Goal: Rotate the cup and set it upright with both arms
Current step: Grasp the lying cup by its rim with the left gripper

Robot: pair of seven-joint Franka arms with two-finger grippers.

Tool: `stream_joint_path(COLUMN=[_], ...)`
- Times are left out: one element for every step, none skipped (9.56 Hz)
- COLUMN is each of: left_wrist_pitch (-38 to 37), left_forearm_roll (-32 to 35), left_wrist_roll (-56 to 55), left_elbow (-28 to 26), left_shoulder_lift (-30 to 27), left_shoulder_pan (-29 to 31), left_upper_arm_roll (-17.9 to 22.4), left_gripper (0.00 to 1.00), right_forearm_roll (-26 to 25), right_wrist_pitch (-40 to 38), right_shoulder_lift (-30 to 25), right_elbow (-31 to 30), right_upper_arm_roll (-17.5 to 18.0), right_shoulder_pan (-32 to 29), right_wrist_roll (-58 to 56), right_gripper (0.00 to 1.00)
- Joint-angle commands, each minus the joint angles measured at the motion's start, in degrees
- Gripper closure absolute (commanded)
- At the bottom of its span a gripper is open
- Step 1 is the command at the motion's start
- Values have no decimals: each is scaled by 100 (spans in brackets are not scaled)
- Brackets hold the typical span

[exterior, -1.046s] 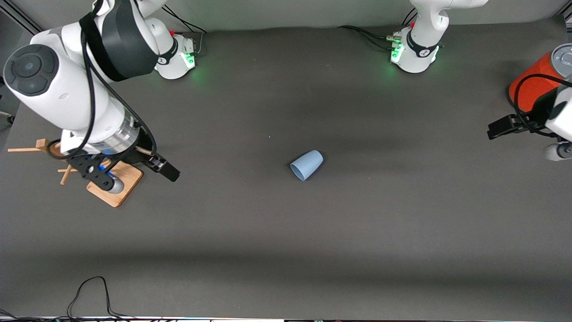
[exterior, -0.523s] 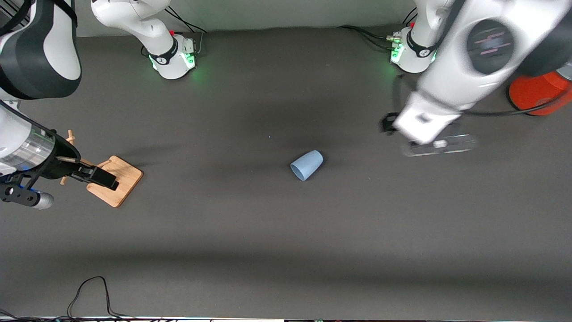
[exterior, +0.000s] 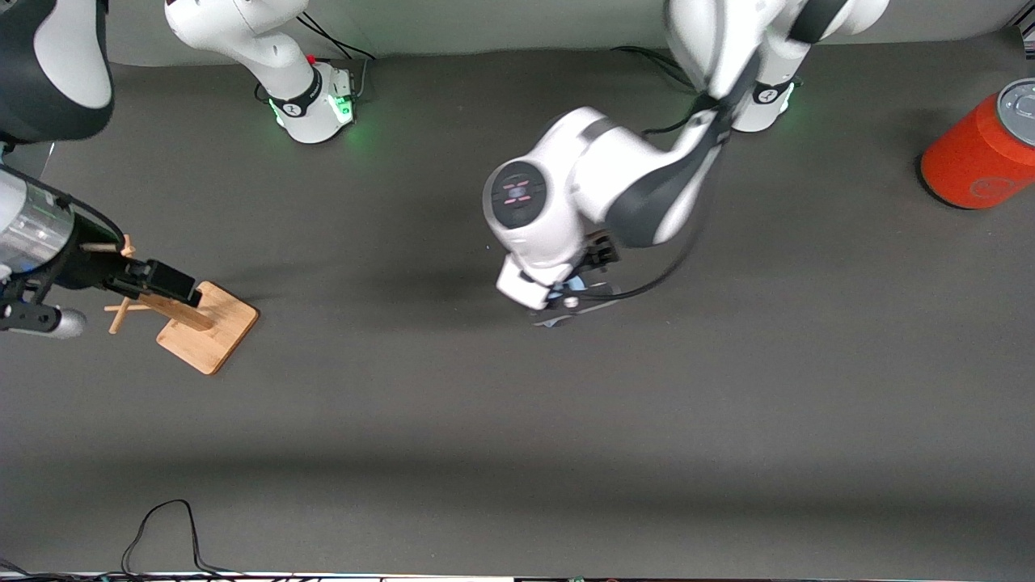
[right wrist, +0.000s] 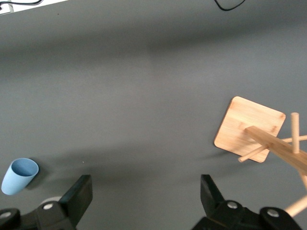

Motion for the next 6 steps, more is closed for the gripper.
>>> stream_joint_path(left_wrist_pitch=[199,349,508,553,553,527], left_forearm_roll=[489,499,525,804,955,956], left_wrist_roll=[-545,-548,-530,-487,-243,-5], left_elbow=[464,481,508,508,508,499], left_shoulder_lift=[678,846,1013,1188,1338,1357], left_shoulder_pan=[-541,-551,-551,-569,-560,-551], left_upper_arm_roll=[125,134,151,151,134,134], left_gripper=[0,0,0,0,1,1], right_forearm_roll=[-266,-284,-284,-293,-484,-608], right_wrist_pitch=[-16,-94,-95,-60,-33,71], right_shoulder_lift=[-276,-380,-634,-854,-934,-987], right_elbow=[-208,-269,-548,-724,-813,-945], right_upper_arm_roll=[64,90,343,876,1369,1800], right_shoulder_pan=[45,-68,-478,-1022,-1497,-1972], right_wrist_roll=[-125,-134,-177,-187,-178,-187], right_gripper=[0,0,0,0,0,0])
